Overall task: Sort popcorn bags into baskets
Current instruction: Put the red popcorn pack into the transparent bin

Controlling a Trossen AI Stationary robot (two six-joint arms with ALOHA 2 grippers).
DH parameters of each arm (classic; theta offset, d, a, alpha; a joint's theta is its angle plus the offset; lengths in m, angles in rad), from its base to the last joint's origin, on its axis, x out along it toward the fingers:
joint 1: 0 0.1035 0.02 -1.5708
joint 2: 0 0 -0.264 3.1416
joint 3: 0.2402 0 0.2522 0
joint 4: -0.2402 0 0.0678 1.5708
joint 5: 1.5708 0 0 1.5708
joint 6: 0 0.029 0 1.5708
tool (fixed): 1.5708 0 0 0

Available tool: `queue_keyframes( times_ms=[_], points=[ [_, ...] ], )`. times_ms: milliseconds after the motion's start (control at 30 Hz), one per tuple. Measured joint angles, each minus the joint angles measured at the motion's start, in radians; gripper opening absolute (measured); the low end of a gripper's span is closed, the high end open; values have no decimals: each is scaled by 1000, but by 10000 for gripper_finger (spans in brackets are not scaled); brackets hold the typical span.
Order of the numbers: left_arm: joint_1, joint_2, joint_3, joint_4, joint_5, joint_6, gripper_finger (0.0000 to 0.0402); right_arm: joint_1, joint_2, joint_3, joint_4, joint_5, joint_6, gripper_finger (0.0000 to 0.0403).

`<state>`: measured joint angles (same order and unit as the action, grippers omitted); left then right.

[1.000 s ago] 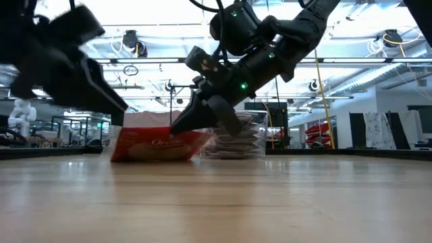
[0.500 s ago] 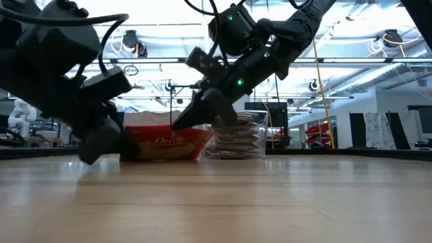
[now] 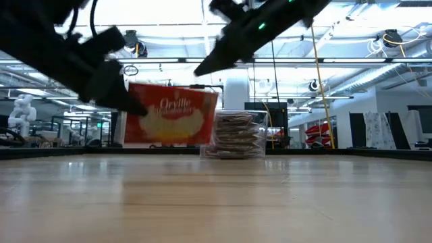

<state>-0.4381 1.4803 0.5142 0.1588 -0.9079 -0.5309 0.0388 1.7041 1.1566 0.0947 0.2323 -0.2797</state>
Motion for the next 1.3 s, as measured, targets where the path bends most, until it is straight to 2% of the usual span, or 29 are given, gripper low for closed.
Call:
queue_keyframes(
  times_ms=[133, 267, 367, 500, 667, 800, 933, 1133, 1300],
  points=[
    [-14, -74, 0, 33, -13, 13, 18, 46, -145, -95, -8, 92, 85, 38],
    [-16, -116, 0, 137, -45, 49, 22, 104, -299, -266, 85, 226, 169, 40],
    [-11, -124, 0, 280, -115, 97, 28, 150, -384, -417, 194, 344, 236, 41],
    [23, -124, 0, 513, -178, 214, 30, 218, -417, -550, 278, 545, 268, 41],
    [90, -123, 0, 677, -166, 242, 32, 228, -426, -576, 347, 560, 298, 41],
    [128, -122, 0, 789, -31, 252, 33, 215, -426, -577, 445, 539, 299, 41],
    [146, -93, 0, 937, 122, 291, 34, 177, -424, -577, 587, 354, 313, 50],
    [145, -39, 0, 1154, 260, 364, 34, 108, -377, -576, 824, 156, 395, 106],
    [147, -11, 10, 1207, 327, 372, 35, 48, -313, -576, 1026, -13, 458, 164]
  ],
)
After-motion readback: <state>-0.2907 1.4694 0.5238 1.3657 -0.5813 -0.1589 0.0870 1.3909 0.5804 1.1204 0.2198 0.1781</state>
